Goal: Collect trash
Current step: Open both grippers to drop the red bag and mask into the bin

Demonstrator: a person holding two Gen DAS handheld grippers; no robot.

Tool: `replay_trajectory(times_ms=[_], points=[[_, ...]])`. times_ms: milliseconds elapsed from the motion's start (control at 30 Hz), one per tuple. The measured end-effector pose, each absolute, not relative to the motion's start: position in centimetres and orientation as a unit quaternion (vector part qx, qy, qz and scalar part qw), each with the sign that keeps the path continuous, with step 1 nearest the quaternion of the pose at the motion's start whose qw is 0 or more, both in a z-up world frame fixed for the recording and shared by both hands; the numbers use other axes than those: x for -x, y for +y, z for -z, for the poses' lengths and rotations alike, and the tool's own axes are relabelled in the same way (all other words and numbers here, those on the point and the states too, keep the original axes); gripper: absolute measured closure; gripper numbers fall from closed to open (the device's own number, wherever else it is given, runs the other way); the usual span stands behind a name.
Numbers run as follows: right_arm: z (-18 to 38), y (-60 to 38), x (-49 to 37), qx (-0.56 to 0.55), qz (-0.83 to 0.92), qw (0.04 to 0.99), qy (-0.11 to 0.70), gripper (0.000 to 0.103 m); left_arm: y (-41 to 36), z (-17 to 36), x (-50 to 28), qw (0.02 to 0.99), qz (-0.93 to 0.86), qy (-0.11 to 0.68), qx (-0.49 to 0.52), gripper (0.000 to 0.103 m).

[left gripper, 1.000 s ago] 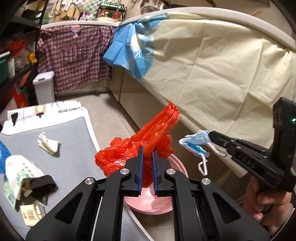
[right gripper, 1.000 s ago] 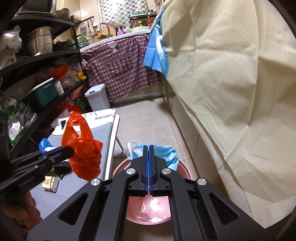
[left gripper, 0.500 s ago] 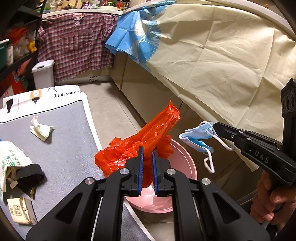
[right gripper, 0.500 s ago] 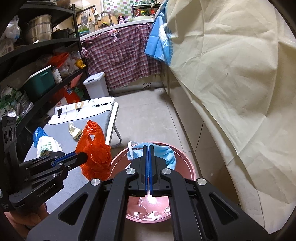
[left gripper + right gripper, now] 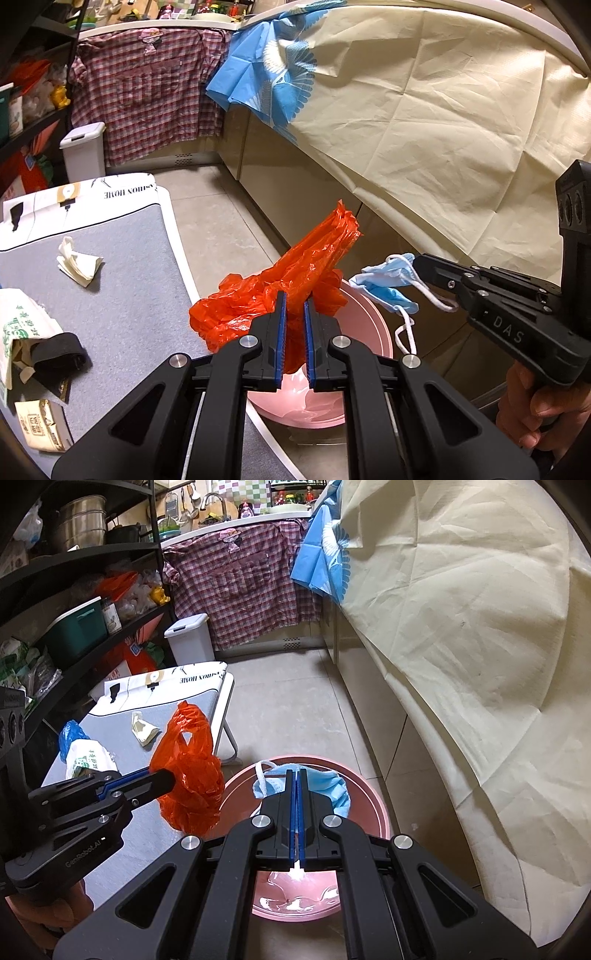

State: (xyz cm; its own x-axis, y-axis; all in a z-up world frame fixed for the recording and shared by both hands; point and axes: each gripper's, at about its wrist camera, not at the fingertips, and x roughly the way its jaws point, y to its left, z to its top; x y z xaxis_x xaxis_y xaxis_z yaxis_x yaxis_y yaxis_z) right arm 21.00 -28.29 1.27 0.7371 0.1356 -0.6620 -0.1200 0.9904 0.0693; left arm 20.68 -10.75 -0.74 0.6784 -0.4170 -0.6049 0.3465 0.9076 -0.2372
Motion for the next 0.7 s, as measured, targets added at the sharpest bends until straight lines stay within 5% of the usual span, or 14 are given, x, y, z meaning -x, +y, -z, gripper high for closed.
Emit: replay_trajectory(times_ms=[267,367,500,700], points=[[-0.8,-28.0,-21.4,-0.003,-0.066,0.928,0.367,0.098,-11.0,0.9,-21.1,0.912,0.209,0.35,0.049,0.093],[-0.5,-28.0,-21.6,0.003,-0.057,0.926,0.373,0.096,-10.7,0.8,-21.2,0.912,0.204,0.352,0.057,0.078],[-0.6,-28.2,-21.3,0.006,-0.047,0.929,0.368,0.056,-10.2,0.5,-21.1,0.913,0.203,0.347,0.063,0.071],[-0.9,-28.4,-21.0,0.003,-0.044,0.933,0.357,0.056,-9.2,-0.3,-20.4,0.918,0.198,0.336,0.071,0.071]])
